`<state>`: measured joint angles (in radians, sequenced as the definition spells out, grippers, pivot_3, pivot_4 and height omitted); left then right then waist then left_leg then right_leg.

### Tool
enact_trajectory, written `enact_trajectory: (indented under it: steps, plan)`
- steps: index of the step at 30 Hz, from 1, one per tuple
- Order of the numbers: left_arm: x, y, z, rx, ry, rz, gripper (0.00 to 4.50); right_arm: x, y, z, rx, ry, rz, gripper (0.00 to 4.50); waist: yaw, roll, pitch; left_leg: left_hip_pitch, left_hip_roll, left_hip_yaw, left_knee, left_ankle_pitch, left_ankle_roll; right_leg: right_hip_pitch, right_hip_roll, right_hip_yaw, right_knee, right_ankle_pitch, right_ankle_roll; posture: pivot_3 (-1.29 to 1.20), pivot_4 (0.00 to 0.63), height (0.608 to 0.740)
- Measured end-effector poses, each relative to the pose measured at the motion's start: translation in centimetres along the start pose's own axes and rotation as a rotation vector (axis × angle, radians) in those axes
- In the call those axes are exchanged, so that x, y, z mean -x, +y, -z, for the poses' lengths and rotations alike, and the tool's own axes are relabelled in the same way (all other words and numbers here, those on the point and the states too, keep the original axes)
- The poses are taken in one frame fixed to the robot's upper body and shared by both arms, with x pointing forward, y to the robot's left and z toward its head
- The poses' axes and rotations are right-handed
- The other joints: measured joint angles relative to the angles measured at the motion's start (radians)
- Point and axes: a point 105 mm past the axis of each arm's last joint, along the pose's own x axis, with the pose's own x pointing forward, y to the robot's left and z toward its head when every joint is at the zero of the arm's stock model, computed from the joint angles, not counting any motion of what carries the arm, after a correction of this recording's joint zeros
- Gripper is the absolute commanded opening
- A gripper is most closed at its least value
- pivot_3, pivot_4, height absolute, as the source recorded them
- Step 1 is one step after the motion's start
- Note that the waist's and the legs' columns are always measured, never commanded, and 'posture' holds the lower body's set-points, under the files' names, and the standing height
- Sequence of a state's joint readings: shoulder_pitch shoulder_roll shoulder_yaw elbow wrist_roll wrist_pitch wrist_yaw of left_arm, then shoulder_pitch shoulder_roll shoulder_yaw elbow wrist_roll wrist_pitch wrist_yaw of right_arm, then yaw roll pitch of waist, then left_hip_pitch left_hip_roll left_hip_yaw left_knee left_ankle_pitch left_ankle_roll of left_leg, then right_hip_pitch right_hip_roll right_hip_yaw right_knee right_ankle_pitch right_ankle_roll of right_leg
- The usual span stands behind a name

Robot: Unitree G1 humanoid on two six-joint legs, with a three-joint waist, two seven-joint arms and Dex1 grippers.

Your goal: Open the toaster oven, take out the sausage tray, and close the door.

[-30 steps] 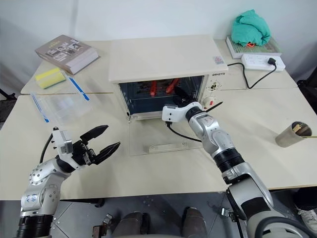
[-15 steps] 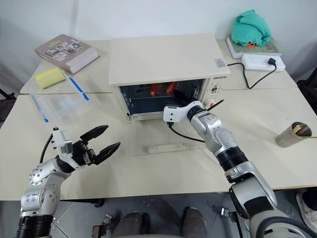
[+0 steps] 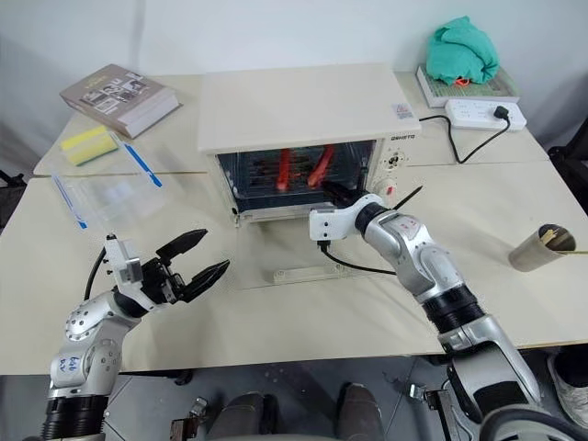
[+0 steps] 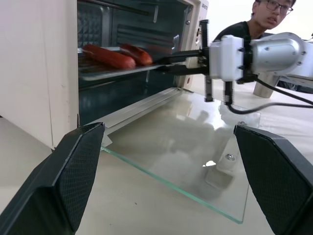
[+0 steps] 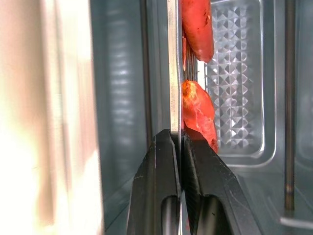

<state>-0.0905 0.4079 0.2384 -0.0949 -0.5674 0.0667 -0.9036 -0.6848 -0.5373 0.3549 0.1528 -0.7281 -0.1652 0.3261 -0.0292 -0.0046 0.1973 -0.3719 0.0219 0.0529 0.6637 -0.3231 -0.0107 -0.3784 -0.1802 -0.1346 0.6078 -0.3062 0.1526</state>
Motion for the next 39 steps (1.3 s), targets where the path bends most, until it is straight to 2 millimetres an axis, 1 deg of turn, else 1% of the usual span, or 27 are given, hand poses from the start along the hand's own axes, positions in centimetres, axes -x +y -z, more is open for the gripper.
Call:
enact_trajectory:
  steps: [2,4,6,7,11,13,17,20,24,26,30,32,33,34,37,39]
  plan:
    - [0.1,0.1,0.0,-0.002,0.004,0.003,4.5,0.8,0.3,-0.2,-0.005,0.002,-0.002,0.02,0.001,0.0,0.0,0.0,0.0,0.0,0.0,0.0,0.0,0.0,0.0,0.0,0.0,0.0,0.0,0.0,0.15,0.74]
    - [0.6,0.3,0.0,-0.013,0.03,0.01,4.5,1.9,0.9,-0.5,-0.011,-0.004,-0.001,0.02,0.002,0.0,0.0,0.0,0.0,0.0,0.0,0.0,0.0,0.0,0.0,0.0,0.0,0.0,0.0,0.0,0.15,0.74]
    - [1.8,0.8,-0.5,-0.036,0.057,0.023,4.5,3.2,1.3,-1.1,-0.009,-0.017,-0.002,0.02,0.003,0.0,0.0,0.0,0.0,0.0,0.0,0.0,0.0,0.0,0.0,0.0,-0.001,0.0,0.0,0.0,0.15,0.74]
    - [2.3,1.0,-0.9,-0.05,0.065,0.025,4.5,3.5,1.4,-1.3,-0.009,-0.02,-0.004,0.02,0.002,0.0,0.0,0.0,0.0,0.0,0.0,0.0,0.0,0.0,0.0,0.0,-0.001,0.0,0.0,0.0,0.15,0.74]
    - [3.7,1.3,-2.2,-0.081,0.087,0.079,4.5,5.6,1.7,-1.4,0.007,-0.018,-0.005,0.02,0.009,0.0,0.0,0.0,0.0,0.0,0.0,0.0,0.0,0.0,0.0,0.0,-0.002,0.0,0.0,0.0,0.15,0.74]
    - [3.8,1.3,-2.5,-0.071,0.083,0.097,4.5,6.2,1.6,-1.4,0.014,-0.014,-0.007,0.02,0.014,0.0,0.0,0.0,-0.001,0.0,0.001,0.0,0.0,0.001,0.0,0.0,-0.002,0.0,0.0,0.0,0.15,0.74]
    - [3.6,1.1,-2.3,-0.031,0.085,0.114,4.5,7.4,1.8,-1.3,0.021,-0.01,-0.014,0.02,0.029,0.0,0.0,0.0,0.0,0.0,0.001,-0.001,0.0,0.001,0.0,0.0,-0.002,0.0,0.0,0.0,0.15,0.74]
    - [3.5,1.0,-2.1,-0.009,0.084,0.111,4.5,8.2,1.9,-1.5,0.016,-0.014,-0.013,0.02,0.03,0.0,0.0,-0.001,-0.001,0.0,0.001,-0.001,0.001,0.001,0.0,0.0,-0.002,0.0,0.0,0.0,0.15,0.74]
    - [3.0,1.1,-1.6,0.071,0.088,0.088,4.5,9.6,1.9,-1.9,0.019,-0.028,-0.017,0.02,0.028,0.0,0.0,0.0,-0.001,0.0,0.001,-0.001,0.001,0.001,0.0,0.0,-0.002,0.0,0.0,0.0,0.15,0.74]
    - [2.2,0.9,-1.4,0.144,0.083,0.082,4.5,10.2,1.8,-2.0,0.025,-0.034,-0.013,0.02,0.028,0.0,0.0,0.0,0.0,0.0,0.001,-0.001,0.001,0.001,0.0,0.0,-0.002,0.0,0.0,0.0,0.15,0.74]
    - [1.1,0.7,-1.3,0.266,0.117,0.054,4.5,10.7,2.3,-2.5,0.026,-0.06,-0.035,0.02,0.027,-0.001,0.0,0.001,0.0,0.0,0.001,-0.001,0.001,0.001,0.0,0.001,-0.001,0.0,0.0,0.0,0.15,0.74]
    - [0.2,0.7,-1.2,0.437,0.132,0.033,4.5,11.0,2.6,-2.7,0.034,-0.077,-0.051,0.02,0.027,-0.001,0.0,0.001,0.0,0.0,0.002,-0.001,0.001,0.001,0.0,0.001,-0.001,0.0,0.0,0.0,0.15,0.74]
    - [-0.3,0.4,-1.5,0.499,0.133,0.045,4.5,11.1,2.7,-2.8,0.04,-0.083,-0.057,0.02,0.028,-0.001,0.0,0.001,0.0,0.0,0.002,-0.001,0.001,0.002,0.0,0.001,-0.001,0.0,0.0,0.0,0.15,0.74]
    - [-1.2,0.0,-1.9,0.581,0.136,0.065,4.5,11.1,2.7,-2.9,0.044,-0.092,-0.062,0.02,0.03,-0.001,0.001,0.001,0.0,-0.001,0.003,-0.001,0.001,0.002,0.0,0.001,-0.001,0.0,0.0,0.0,0.15,0.74]
    - [-2.9,-0.7,-2.9,0.7,0.142,0.099,4.5,11.2,2.8,-3.3,0.046,-0.123,-0.07,0.02,0.029,-0.002,0.0,0.001,-0.001,-0.002,0.003,-0.001,0.001,0.003,0.0,0.001,0.0,0.0,0.0,0.0,0.15,0.74]
    - [-3.6,-1.0,-2.7,0.766,0.167,0.09,4.5,11.2,2.9,-3.5,0.049,-0.137,-0.079,0.02,0.028,-0.002,0.0,0.001,-0.001,-0.002,0.003,-0.001,0.0,0.003,0.0,0.001,0.0,0.0,0.0,0.0,0.15,0.74]
